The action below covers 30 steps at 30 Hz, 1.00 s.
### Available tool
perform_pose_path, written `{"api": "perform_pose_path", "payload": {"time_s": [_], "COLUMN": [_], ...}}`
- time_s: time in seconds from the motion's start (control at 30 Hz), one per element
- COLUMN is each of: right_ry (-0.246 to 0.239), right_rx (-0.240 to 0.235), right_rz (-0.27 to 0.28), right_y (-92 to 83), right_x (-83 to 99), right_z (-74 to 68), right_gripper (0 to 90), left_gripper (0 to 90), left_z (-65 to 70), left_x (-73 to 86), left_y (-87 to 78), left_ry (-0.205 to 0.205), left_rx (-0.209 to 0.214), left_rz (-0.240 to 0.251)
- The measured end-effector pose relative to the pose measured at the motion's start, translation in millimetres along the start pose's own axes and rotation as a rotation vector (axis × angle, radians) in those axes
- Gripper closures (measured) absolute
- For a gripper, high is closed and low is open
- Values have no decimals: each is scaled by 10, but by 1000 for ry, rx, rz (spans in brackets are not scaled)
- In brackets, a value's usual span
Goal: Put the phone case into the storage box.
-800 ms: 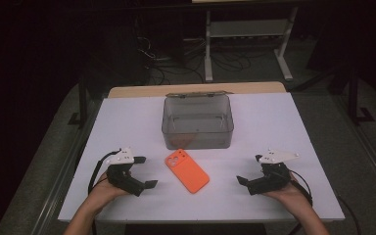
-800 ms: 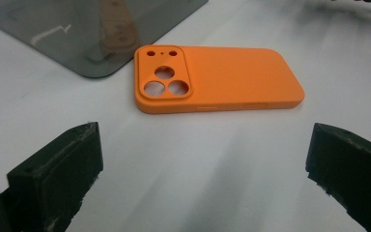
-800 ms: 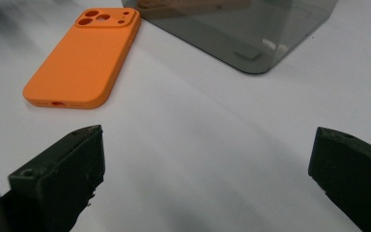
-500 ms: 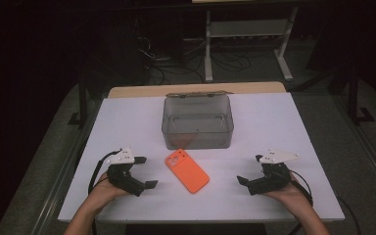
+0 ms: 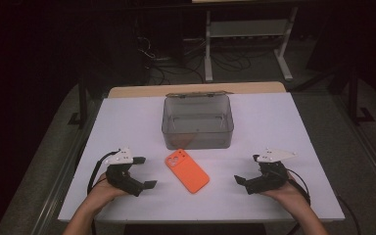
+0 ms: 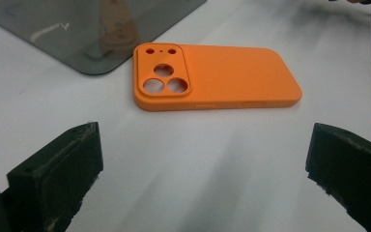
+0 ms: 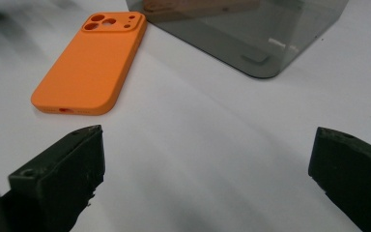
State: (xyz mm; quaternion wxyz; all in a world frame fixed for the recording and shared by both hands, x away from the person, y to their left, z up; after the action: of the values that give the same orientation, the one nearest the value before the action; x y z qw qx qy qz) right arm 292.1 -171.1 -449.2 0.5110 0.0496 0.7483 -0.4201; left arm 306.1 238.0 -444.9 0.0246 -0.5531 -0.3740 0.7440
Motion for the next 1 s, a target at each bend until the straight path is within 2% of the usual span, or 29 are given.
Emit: {"api": "perform_pose_path", "payload": {"time_s": [0.5,0.83,1.0], "right_ry": [-12,-11,-28], "right_rx": [-1,-6,-16], "right_rz": [12,-3,-19], "right_y": [21,162,235], "right_x": [-91,-201,-258], "right_z": [-60,-93,-142], "right_gripper": [0,0,0], "left_gripper": [0,0,0], "left_z": [25,15,14], "left_x": [-7,-4,0], "left_y": [18,23,20], "left_ry": [9,2,-2], "left_rx": [3,7,7], "left_rz": [4,7,10]}}
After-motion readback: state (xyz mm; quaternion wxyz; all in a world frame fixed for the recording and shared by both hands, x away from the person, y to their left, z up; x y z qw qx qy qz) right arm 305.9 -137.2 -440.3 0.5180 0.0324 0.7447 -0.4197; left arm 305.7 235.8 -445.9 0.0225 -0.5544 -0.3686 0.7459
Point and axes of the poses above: each handheld gripper's, and its own axes: y roughly forward along the jaws, x roughly out of its underside, z roughly to its right, the point moved 3 cm from there along y, roughly forward along the jaws, and after that the axes turned 3 degrees about -x, right-handed, at the moved point
